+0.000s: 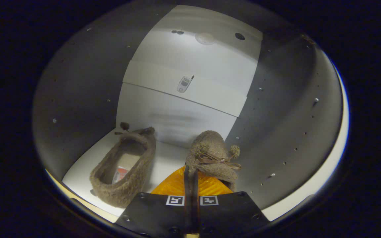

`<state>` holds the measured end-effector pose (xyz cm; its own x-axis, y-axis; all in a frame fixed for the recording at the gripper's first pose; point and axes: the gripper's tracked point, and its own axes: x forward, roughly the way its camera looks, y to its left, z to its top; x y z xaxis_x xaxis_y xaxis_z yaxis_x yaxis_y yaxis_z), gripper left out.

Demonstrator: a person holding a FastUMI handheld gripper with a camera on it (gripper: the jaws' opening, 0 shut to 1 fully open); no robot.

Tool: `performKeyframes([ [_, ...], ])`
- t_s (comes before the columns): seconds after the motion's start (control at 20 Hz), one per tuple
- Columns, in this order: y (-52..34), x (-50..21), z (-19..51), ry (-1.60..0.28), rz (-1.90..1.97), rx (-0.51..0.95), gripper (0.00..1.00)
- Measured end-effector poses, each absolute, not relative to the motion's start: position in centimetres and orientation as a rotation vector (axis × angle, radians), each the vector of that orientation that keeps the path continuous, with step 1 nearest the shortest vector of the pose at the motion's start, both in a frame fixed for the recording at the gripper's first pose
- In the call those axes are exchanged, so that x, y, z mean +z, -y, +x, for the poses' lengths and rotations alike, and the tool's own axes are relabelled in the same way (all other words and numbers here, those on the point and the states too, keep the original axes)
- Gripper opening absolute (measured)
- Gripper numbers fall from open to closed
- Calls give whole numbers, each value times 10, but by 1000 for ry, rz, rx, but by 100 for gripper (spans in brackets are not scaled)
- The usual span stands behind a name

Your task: Open the shoe cabinet door, grab the shoes and put them into the shoe cabinet, then close the shoe cabinet door.

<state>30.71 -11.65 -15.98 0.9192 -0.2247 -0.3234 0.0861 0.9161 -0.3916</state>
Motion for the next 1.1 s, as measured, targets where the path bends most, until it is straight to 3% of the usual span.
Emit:
performKeyframes([
  [0.6, 110, -185, 346, -425, -346, -101, 4],
  [0.65, 110, -186, 345, -427, -347, -98, 12],
  [1.1, 105, -185, 332, -437, -323, -85, 21],
])
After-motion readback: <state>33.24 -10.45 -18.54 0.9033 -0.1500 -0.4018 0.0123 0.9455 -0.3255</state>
